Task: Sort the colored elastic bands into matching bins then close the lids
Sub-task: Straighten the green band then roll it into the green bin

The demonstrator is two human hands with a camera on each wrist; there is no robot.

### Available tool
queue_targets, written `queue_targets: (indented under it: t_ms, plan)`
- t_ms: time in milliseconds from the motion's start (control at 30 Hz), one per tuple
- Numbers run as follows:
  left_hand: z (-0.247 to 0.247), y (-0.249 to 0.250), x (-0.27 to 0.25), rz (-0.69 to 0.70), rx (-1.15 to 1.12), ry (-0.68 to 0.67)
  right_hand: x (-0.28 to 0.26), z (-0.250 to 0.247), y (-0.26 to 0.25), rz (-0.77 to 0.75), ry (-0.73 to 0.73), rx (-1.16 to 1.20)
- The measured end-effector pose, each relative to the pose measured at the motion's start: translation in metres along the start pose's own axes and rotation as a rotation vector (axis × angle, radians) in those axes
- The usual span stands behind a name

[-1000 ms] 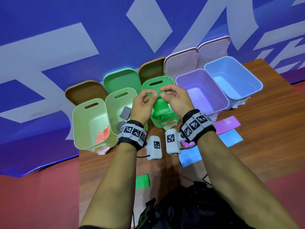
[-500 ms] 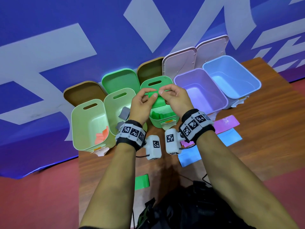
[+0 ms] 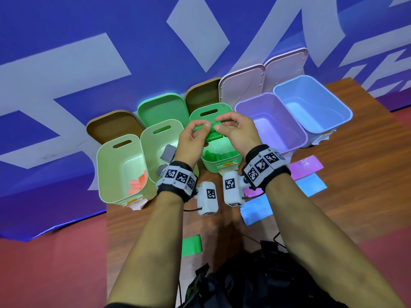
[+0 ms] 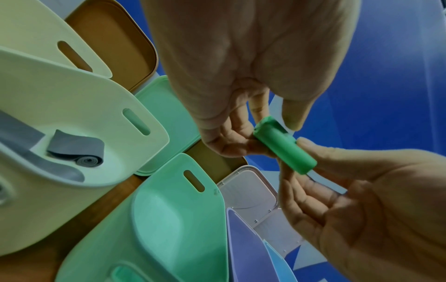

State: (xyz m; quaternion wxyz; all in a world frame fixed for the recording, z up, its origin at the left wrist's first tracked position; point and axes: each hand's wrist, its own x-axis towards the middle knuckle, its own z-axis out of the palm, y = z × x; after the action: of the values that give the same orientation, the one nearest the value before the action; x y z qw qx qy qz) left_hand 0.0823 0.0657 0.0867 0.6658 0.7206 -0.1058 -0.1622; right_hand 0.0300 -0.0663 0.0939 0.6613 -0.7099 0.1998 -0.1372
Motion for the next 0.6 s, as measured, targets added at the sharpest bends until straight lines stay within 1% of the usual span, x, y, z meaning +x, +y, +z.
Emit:
queue_targets:
  t_ms: [167, 300, 400, 467, 533, 600]
  plan:
    - [0.001, -0.005, 0.003, 0.001, 0.017, 0.006, 0.001, -0.001, 0.002, -0.01, -0.006, -0.029]
    - [0.002, -0.005, 0.005, -0.001, -0.002, -0.011, 0.002, -0.001, 0.007, 0.039, 0.015, -0.008]
    - [0.003, -0.005, 0.006, -0.028, -0.008, 0.009, 0.002, -0.002, 0.01, 0.029, 0.012, 0.009]
    - [0.005, -0.006, 0.006, -0.053, 0.0, -0.006, 0.002, -0.003, 0.01, 0.014, 0.0, 0.01]
    - [0.006, -0.01, 0.006, -0.045, 0.011, -0.012, 0.002, -0.004, 0.011, 0.022, -0.011, -0.001]
    - [0.005, -0.013, 0.006, -0.015, 0.009, 0.011, 0.002, -0.004, 0.012, 0.06, -0.01, 0.01]
